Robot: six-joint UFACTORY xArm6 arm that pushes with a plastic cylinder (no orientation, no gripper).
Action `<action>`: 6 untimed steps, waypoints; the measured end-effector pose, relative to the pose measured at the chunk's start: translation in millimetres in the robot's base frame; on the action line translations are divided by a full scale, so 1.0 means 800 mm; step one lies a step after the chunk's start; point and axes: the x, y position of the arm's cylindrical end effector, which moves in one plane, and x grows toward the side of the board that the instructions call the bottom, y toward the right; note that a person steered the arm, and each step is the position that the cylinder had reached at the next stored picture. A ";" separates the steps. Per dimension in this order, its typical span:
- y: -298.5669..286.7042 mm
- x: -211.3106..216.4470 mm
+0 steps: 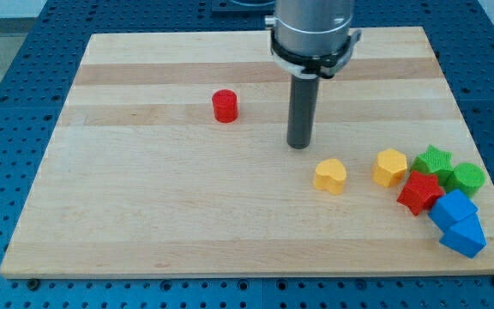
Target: Place your arm to the top right of the green star
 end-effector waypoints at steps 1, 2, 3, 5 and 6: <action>0.026 -0.001; 0.056 -0.001; 0.088 -0.001; 0.147 -0.008; 0.173 -0.008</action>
